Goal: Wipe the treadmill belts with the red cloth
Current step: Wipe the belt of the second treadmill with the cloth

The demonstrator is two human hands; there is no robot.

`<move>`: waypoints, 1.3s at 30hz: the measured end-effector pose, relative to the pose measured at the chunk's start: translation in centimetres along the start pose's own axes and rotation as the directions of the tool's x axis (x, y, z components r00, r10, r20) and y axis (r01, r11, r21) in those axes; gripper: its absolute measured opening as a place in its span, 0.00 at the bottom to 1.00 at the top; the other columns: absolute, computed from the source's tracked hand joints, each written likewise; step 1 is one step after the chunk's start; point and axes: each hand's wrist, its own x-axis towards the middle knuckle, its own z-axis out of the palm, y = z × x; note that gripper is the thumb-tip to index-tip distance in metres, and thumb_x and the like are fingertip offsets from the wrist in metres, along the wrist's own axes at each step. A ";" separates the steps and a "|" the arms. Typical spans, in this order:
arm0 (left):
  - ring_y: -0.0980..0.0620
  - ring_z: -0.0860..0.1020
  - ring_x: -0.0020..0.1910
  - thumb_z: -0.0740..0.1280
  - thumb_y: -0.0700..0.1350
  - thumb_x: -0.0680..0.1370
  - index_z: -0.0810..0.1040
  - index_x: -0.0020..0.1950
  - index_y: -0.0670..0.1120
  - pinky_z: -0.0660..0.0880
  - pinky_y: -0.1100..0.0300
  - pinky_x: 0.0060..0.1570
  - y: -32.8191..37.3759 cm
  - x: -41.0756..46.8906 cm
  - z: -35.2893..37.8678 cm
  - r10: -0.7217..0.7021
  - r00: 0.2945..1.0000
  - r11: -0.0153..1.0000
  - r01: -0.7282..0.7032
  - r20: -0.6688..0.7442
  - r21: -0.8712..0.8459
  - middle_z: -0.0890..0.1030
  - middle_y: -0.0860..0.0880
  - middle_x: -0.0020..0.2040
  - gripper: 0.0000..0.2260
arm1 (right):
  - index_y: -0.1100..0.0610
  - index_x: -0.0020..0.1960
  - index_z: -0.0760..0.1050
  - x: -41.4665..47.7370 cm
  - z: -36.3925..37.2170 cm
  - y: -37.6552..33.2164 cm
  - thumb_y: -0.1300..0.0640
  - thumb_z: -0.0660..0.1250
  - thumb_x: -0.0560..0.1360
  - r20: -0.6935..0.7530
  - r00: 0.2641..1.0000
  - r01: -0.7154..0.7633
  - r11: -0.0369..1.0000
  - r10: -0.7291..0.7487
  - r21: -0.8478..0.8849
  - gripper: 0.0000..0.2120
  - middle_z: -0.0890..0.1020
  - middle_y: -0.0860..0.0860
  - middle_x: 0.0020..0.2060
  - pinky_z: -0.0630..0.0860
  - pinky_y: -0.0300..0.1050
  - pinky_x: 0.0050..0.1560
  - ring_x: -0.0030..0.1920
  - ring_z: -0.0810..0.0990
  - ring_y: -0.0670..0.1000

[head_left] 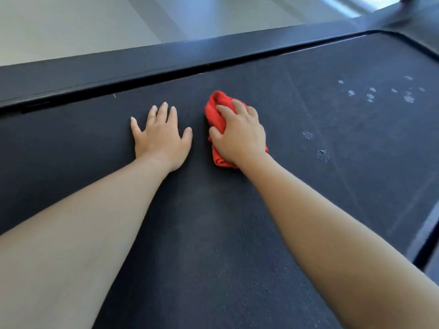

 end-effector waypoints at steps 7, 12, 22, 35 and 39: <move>0.47 0.47 0.77 0.51 0.59 0.79 0.53 0.77 0.47 0.45 0.43 0.73 0.9 -5.0 -0.2 0.174 0.983 0.985 -0.175 0.062 0.013 0.51 0.50 0.78 0.29 | 0.46 0.70 0.66 -7.3 -3.0 5.5 0.46 0.60 0.74 -0.012 0.982 -0.190 0.981 0.190 -0.040 0.25 0.64 0.47 0.71 0.70 0.53 0.57 0.69 0.60 0.55; 0.44 0.45 0.77 0.51 0.61 0.78 0.51 0.77 0.46 0.44 0.41 0.72 3.8 -10.3 0.3 0.286 0.953 0.957 -0.290 0.096 0.028 0.49 0.49 0.78 0.32 | 0.45 0.70 0.66 -17.2 -4.3 4.4 0.46 0.63 0.72 -0.039 0.984 -0.177 0.984 0.176 -0.031 0.26 0.64 0.45 0.71 0.70 0.50 0.55 0.68 0.61 0.54; 0.41 0.44 0.76 0.50 0.62 0.78 0.49 0.77 0.43 0.43 0.40 0.72 5.7 -13.7 0.8 0.351 0.928 0.932 -0.360 0.125 0.053 0.47 0.43 0.78 0.34 | 0.43 0.68 0.68 -22.9 -5.0 3.6 0.47 0.64 0.71 -0.117 0.933 -0.343 0.939 0.340 -0.014 0.25 0.66 0.43 0.70 0.72 0.51 0.55 0.67 0.62 0.53; 0.43 0.45 0.77 0.51 0.61 0.79 0.51 0.77 0.45 0.44 0.43 0.73 5.0 -14.0 0.6 0.375 0.920 0.926 -0.377 0.114 0.004 0.48 0.44 0.78 0.32 | 0.45 0.67 0.71 -28.2 -4.6 1.8 0.45 0.62 0.68 -0.155 0.931 -0.340 0.940 0.331 -0.035 0.27 0.68 0.45 0.69 0.71 0.51 0.58 0.66 0.64 0.56; 0.44 0.45 0.77 0.51 0.61 0.78 0.51 0.77 0.46 0.43 0.43 0.73 5.0 -13.9 0.5 0.369 0.922 0.928 -0.372 0.115 0.004 0.48 0.45 0.78 0.32 | 0.44 0.68 0.69 -24.3 -4.9 3.5 0.46 0.63 0.71 -0.120 0.928 -0.359 0.933 0.352 -0.040 0.25 0.66 0.44 0.70 0.71 0.52 0.59 0.68 0.62 0.54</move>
